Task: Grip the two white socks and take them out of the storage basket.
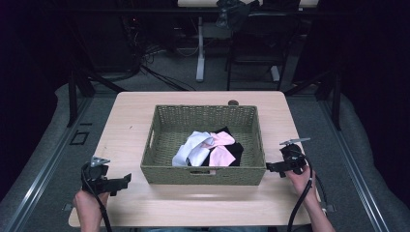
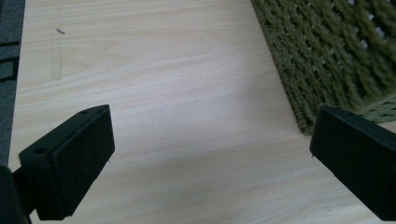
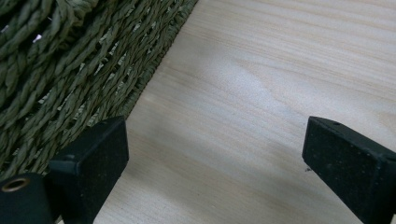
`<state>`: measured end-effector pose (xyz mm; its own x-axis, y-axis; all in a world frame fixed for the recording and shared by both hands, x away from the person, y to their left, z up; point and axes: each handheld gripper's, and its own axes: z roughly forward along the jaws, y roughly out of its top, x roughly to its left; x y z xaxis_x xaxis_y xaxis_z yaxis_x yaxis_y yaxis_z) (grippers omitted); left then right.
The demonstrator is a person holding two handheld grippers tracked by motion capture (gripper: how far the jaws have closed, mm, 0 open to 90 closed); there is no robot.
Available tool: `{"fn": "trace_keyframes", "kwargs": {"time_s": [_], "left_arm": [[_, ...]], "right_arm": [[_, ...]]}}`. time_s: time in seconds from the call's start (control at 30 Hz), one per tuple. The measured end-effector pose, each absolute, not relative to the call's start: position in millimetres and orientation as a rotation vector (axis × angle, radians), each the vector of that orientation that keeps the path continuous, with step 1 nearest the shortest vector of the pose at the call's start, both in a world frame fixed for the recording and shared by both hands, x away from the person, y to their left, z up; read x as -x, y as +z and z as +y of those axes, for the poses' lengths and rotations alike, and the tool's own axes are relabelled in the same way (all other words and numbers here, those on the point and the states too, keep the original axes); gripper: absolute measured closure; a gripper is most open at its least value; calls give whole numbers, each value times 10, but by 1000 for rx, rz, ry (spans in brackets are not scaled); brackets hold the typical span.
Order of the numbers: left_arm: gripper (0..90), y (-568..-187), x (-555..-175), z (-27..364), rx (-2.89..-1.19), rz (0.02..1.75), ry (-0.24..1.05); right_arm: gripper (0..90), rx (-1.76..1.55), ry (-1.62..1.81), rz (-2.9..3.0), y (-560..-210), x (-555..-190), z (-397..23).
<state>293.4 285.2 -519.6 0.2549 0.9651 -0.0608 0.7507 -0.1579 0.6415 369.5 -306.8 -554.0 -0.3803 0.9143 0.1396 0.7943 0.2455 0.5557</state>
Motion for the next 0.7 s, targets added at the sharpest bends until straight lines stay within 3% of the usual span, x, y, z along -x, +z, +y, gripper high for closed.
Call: {"fn": "trace_keyframes", "kwargs": {"time_s": [0.7], "left_arm": [[1,-4481,-3247,2636,-1998,1432,420]], "right_arm": [[70,-1620,842,2296,-5546,-3702,-3093]]}}
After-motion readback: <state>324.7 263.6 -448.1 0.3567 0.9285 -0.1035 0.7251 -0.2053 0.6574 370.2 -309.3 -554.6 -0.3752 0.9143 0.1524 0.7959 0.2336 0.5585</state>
